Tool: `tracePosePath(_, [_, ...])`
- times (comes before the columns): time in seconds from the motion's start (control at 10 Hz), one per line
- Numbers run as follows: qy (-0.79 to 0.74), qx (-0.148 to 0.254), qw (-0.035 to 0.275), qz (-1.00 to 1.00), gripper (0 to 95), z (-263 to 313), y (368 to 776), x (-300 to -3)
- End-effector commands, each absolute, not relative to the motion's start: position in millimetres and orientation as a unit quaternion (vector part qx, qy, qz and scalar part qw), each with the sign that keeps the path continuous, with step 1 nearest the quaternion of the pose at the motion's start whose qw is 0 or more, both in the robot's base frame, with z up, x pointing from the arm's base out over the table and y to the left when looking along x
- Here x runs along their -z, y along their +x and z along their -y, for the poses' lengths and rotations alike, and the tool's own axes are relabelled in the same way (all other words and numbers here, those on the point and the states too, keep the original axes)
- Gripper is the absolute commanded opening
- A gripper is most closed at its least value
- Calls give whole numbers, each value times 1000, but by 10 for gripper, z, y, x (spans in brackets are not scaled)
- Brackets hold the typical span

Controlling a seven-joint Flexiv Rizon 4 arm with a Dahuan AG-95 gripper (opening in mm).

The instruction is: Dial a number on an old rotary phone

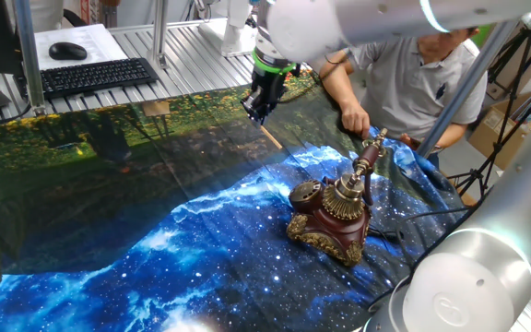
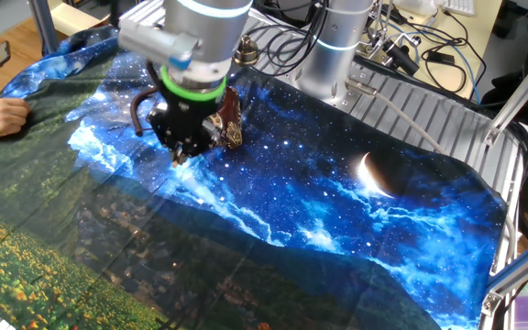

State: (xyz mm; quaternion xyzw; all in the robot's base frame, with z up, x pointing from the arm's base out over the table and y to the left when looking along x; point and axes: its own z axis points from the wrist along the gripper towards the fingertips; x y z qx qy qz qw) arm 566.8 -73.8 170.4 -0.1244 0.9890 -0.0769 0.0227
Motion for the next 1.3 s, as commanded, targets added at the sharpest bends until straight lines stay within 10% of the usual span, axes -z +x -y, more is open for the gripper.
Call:
tracePosePath(0.1, [-124, 82, 34, -988, 0, 749, 5604, -1720])
tracePosePath(1.3, [-124, 51, 61, -989, 0, 749, 5604, -1720])
